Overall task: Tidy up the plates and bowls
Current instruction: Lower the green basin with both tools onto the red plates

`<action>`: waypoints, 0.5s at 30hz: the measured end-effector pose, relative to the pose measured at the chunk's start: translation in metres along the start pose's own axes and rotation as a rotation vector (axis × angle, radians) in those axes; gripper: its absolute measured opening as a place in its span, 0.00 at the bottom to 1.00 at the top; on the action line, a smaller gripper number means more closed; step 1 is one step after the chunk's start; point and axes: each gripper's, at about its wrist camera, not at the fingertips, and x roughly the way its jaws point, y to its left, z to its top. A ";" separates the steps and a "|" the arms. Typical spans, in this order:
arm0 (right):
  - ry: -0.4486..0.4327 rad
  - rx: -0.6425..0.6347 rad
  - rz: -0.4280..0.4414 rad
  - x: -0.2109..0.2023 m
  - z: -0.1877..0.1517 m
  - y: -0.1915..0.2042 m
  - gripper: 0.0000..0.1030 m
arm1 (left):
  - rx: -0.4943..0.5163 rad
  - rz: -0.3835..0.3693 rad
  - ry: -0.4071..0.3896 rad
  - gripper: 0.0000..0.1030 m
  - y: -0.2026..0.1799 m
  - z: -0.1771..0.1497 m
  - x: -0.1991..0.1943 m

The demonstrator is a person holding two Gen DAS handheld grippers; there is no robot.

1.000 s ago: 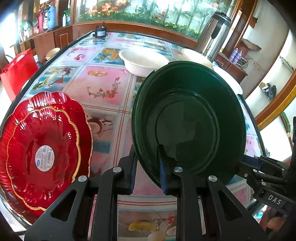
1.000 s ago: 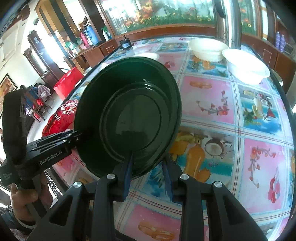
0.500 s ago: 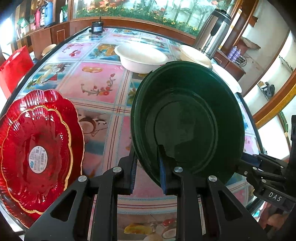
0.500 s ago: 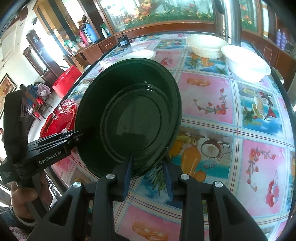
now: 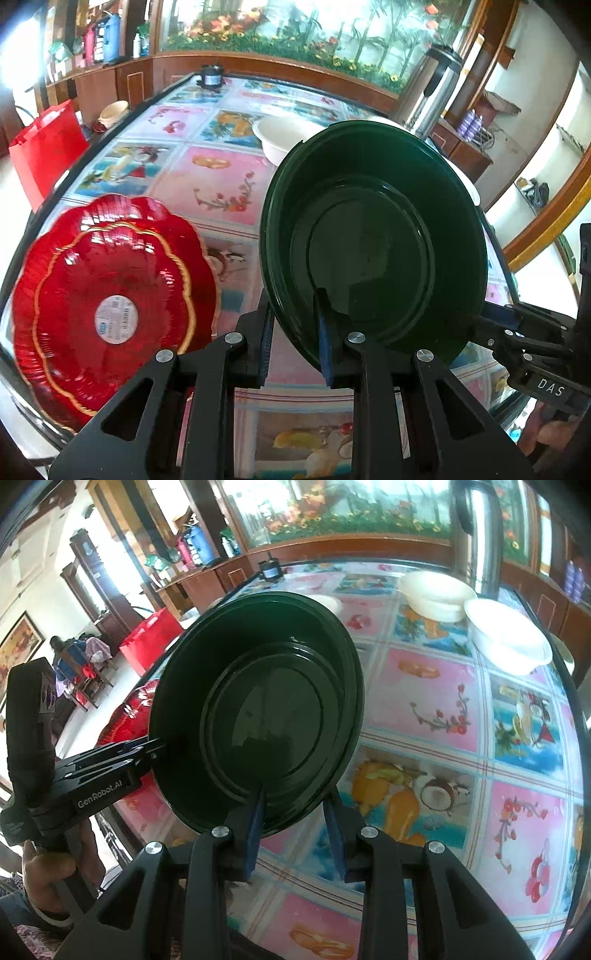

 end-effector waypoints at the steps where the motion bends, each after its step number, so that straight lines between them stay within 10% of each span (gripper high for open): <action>1: -0.001 -0.012 0.003 -0.001 0.002 0.005 0.32 | -0.003 0.004 -0.007 0.20 0.002 0.000 -0.003; 15: -0.013 -0.150 0.049 0.010 0.029 0.059 0.32 | -0.099 0.058 -0.085 0.20 0.056 -0.004 -0.046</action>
